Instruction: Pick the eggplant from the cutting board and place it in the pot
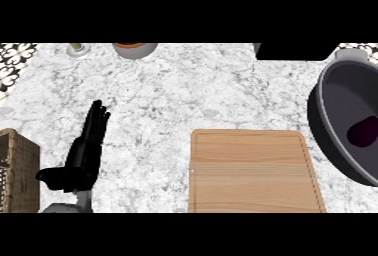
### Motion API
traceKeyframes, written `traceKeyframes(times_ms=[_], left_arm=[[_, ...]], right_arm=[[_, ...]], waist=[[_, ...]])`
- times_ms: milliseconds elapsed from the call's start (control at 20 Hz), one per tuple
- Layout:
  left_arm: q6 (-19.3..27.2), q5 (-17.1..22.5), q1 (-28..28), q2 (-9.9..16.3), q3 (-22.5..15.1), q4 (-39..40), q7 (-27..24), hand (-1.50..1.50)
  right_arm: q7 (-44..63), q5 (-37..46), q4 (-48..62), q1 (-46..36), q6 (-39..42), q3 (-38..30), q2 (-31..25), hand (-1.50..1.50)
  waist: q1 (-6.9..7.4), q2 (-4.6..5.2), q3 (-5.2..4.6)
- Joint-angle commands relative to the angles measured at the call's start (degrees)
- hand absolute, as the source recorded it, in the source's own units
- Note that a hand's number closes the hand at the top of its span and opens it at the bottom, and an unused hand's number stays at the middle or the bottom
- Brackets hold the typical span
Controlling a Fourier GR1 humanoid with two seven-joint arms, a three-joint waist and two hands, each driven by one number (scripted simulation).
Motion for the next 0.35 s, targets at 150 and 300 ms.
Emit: traceKeyframes(times_ms=[150, 300], left_arm=[[-0.2, -0.3, 0.6, 0.7, 0.3, -1.6, 0.3, 0.00], [-1.5, 1.3, 0.5, 1.4, 2.2, -0.1, -0.8, 0.00]], right_arm=[[10.4, -0.4, -6.8, 7.8, -4.9, 1.2, 0.0, -1.50], [11.0, -0.7, -9.5, 9.5, -3.5, 1.8, 0.0, -1.50]], waist=[[-0.30, 0.00, 0.11], [-0.60, 0.14, 0.03]])
